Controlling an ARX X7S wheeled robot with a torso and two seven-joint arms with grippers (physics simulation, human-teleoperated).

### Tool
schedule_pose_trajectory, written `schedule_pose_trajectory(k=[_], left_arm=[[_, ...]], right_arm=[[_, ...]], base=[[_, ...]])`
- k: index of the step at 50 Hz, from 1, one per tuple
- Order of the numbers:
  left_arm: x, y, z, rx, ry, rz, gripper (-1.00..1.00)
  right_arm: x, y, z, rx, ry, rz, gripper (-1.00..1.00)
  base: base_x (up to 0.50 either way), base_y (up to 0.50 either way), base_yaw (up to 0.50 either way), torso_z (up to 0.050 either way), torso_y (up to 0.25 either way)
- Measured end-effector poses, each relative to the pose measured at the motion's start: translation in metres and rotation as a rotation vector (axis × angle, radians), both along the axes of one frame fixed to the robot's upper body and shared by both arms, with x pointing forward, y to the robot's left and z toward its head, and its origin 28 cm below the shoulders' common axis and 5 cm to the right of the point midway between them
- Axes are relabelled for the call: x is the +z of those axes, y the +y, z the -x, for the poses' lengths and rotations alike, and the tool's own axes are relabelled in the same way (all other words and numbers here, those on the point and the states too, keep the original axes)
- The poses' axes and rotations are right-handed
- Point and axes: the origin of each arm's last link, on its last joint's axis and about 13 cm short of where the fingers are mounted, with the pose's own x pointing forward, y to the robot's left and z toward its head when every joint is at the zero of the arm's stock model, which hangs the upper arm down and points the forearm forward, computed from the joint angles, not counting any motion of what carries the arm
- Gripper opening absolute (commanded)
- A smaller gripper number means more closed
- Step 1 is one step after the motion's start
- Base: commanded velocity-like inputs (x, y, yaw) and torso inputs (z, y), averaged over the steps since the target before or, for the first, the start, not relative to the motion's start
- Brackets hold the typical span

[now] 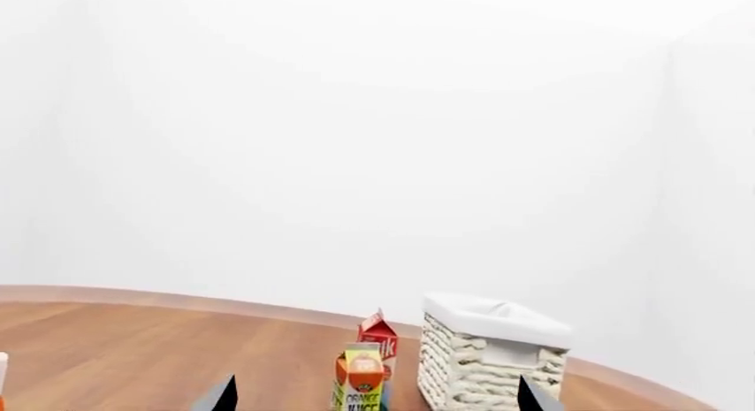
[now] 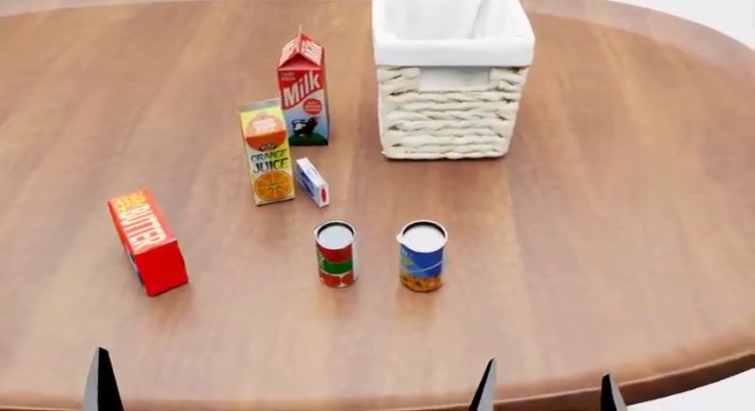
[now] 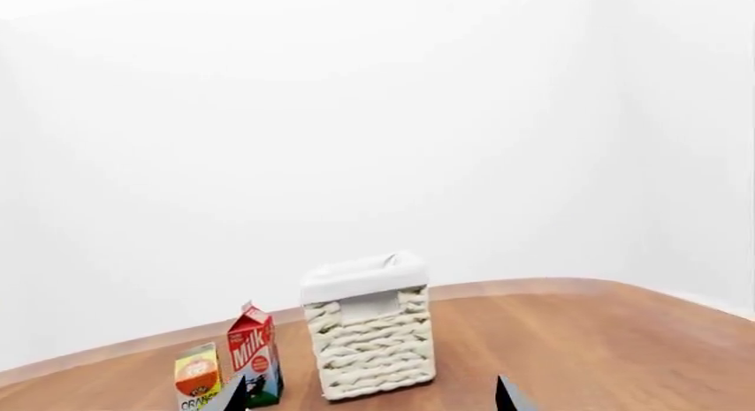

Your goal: Pick up the alphabet soup, and put it in the basket.

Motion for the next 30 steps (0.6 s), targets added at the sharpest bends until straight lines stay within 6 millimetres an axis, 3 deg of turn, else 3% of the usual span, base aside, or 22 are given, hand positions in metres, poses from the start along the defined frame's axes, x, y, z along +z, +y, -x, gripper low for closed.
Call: schedule_pose_trajectory(k=[30], left_arm=[[0.0006, 0.0007, 0.0001, 0.005, -0.006, 0.007, 1.00]], right_arm=[[0.0005, -0.0006, 0.0001, 0.012, 0.007, -0.017, 1.00]], base=[[0.00, -0.23, 0.00, 0.000, 0.000]])
